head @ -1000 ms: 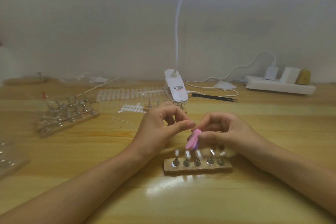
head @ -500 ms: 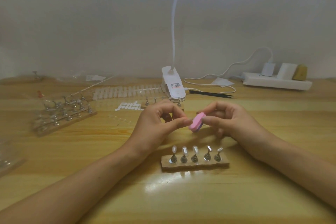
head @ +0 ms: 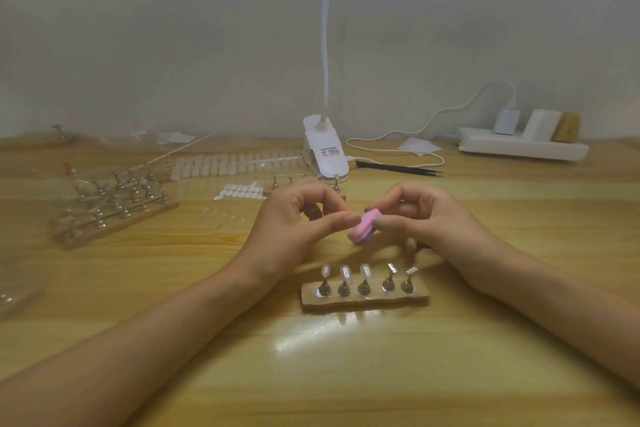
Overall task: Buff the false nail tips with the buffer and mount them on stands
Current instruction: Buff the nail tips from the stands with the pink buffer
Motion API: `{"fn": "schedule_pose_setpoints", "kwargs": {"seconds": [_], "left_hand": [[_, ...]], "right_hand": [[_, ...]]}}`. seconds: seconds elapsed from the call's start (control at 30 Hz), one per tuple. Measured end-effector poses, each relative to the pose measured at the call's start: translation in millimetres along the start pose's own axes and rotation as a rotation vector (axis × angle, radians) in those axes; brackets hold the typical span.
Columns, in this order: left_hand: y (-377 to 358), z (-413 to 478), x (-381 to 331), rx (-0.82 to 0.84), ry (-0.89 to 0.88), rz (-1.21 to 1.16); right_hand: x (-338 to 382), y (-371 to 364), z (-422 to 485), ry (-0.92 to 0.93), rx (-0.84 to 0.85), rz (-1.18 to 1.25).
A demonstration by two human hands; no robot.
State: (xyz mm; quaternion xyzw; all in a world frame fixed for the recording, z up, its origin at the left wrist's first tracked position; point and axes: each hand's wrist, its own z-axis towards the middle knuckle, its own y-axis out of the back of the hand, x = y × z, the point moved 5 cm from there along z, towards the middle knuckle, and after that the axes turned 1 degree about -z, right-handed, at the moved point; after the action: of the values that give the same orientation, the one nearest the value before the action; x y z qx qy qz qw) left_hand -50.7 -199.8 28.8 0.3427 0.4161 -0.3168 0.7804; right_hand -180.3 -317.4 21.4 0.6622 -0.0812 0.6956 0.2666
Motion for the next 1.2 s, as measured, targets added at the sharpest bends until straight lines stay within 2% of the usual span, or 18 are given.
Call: {"fn": "schedule_pose_setpoints", "kwargs": {"seconds": [0.1, 0.23, 0.33, 0.43, 0.53, 0.63, 0.77, 0.83, 0.97, 1.03, 1.13, 1.2], "left_hand": [[0.5, -0.1, -0.2, -0.006, -0.002, 0.003], [0.3, 0.0, 0.6, 0.003, -0.008, 0.004], [0.2, -0.3, -0.1, 0.004, -0.015, -0.007], [-0.1, -0.5, 0.4, 0.010, -0.016, -0.003], [0.3, 0.1, 0.1, 0.005, -0.018, 0.002], [-0.3, 0.4, 0.4, 0.008, -0.007, 0.003], [-0.1, 0.5, 2.0, 0.004, -0.015, 0.019], [0.6, 0.9, 2.7, -0.002, -0.018, 0.018], [0.8, 1.2, 2.7, -0.007, -0.025, 0.014], [0.8, 0.9, 2.9, -0.008, -0.024, 0.012], [1.3, 0.7, 2.2, -0.011, -0.031, 0.024], [0.5, 0.4, 2.5, -0.003, -0.019, 0.025]], "right_hand": [[-0.9, -4.8, -0.2, -0.012, 0.077, -0.050], [-2.7, 1.9, 1.6, -0.006, -0.021, -0.016], [-2.4, -3.6, 1.8, 0.000, 0.058, -0.069], [-3.3, 3.1, 2.4, -0.009, -0.023, -0.003], [-3.2, -3.3, 1.2, -0.008, 0.070, -0.060], [-2.3, 1.8, 0.7, 0.000, -0.021, -0.028], [-0.7, -4.9, 0.1, -0.010, 0.071, -0.081], [-0.2, -0.7, 1.0, -0.015, 0.004, -0.043], [0.0, -2.6, 1.5, -0.033, 0.032, -0.064], [-0.3, -0.5, 0.8, -0.014, -0.027, -0.048], [1.9, -6.0, 0.9, 0.007, 0.046, -0.098], [0.5, -4.6, 0.2, -0.002, 0.019, -0.055]]}}
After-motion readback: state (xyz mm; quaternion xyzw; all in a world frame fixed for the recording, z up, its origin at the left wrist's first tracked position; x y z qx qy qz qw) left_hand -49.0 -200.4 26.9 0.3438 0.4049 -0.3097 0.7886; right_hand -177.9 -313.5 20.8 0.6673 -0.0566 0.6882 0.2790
